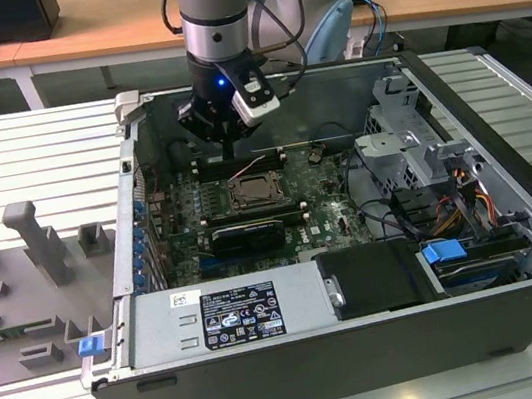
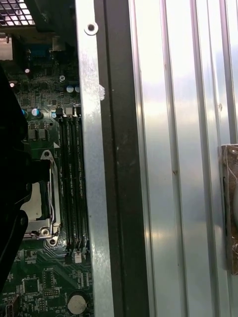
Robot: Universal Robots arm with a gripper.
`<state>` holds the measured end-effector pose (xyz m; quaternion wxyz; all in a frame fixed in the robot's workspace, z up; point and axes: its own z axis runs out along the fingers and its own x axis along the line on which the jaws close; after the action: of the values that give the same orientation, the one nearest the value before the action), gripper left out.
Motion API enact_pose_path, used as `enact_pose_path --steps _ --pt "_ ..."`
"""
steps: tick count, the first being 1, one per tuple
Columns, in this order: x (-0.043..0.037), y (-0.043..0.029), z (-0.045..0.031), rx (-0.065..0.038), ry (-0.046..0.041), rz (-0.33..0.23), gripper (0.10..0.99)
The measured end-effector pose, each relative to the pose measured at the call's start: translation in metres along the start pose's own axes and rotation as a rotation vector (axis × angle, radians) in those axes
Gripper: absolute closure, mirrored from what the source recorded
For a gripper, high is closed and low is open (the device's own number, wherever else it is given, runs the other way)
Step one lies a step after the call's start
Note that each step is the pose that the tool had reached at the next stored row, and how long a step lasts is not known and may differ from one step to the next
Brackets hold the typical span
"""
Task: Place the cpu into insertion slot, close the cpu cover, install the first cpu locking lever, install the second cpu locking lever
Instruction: 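Install the first cpu locking lever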
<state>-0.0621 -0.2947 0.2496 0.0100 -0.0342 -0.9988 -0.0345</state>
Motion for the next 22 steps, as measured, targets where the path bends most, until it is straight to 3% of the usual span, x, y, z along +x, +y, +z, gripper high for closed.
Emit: enact_pose_path --steps 16,22 --pt "-0.0011 -0.0001 0.0027 0.0 -0.0001 0.0 0.98" --pt "-0.0017 -0.0006 0.0093 0.0 -0.0049 -0.001 0.98"
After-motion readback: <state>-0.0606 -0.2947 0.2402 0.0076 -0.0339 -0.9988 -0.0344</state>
